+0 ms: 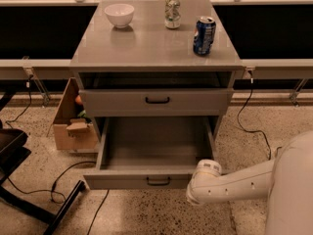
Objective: Close middle drawer
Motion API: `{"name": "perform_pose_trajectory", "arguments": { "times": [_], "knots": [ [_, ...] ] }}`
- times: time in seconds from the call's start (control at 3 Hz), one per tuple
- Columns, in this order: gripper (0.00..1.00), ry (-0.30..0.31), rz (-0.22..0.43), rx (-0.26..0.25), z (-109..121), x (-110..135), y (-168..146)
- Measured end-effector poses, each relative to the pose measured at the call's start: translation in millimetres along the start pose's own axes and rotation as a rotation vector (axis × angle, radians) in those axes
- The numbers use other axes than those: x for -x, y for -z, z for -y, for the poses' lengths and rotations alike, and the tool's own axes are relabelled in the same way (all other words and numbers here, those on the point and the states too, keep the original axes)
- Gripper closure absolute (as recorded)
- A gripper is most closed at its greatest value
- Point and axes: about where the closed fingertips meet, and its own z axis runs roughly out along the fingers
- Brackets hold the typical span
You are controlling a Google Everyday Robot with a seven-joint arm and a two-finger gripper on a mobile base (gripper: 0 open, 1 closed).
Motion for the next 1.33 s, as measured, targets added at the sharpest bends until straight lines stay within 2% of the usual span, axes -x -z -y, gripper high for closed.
{"name": "perform_pose_trajectory", "arguments": {
  "times": [0.33,0.67,1.0,1.33],
  "knots": [
    [1.00,0.016,0.033,-0.085,42.9,24.8,14.9],
    [1.00,0.022,0.043,-0.086,46.9,26.6,8.0],
    [1.00,0.027,0.069,-0.112,72.4,27.7,-13.8],
    [1.00,0.021,0.074,-0.126,81.2,24.6,-20.0]
  ]
}}
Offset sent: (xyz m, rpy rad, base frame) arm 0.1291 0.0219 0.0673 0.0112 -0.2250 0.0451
